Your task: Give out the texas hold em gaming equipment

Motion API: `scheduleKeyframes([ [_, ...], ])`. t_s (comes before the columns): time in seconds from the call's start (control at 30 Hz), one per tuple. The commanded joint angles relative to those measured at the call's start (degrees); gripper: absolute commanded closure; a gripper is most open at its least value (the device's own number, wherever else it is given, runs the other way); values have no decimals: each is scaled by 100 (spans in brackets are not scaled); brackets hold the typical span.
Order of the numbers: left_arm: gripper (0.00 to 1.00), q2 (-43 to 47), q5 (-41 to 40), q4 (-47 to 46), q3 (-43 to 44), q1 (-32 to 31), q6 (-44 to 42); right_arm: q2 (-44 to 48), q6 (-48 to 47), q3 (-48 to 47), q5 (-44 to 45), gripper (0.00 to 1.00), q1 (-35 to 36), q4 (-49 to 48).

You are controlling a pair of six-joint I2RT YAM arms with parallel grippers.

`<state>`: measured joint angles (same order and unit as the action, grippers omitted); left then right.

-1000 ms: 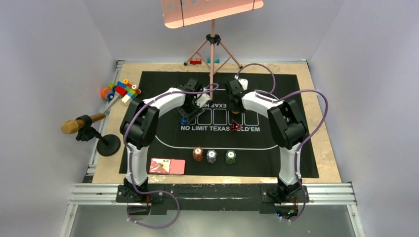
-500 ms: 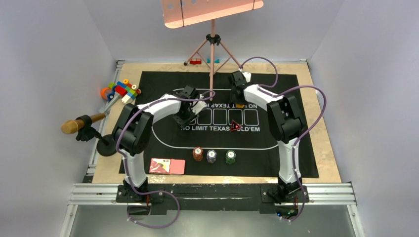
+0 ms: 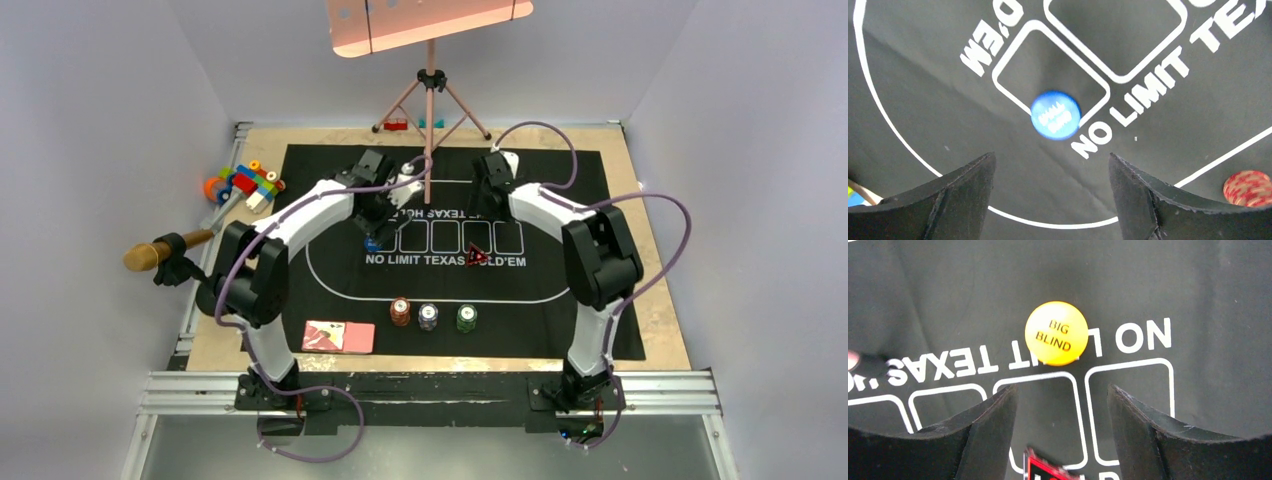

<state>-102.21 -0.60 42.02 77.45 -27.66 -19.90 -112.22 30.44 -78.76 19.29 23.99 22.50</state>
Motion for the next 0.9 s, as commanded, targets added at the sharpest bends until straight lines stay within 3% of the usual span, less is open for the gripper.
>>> scheduleKeyframes([
  [0.0, 14, -845, 488, 260, 960, 24, -252, 893, 123, 601, -204, 32, 24, -553],
  [0.13, 22, -1336, 588, 510, 1395, 24, -389, 1506, 129, 1267, -321, 34, 81, -1029],
  [0.33, 55, -1557, 690, 821, 1610, 30, -377, 1962, 71, 1839, -321, 36, 294, -1275],
  [0.87, 62, -1852, 548, 685, 1622, 24, -384, 2416, -6, 2475, -318, 39, 743, -1770],
])
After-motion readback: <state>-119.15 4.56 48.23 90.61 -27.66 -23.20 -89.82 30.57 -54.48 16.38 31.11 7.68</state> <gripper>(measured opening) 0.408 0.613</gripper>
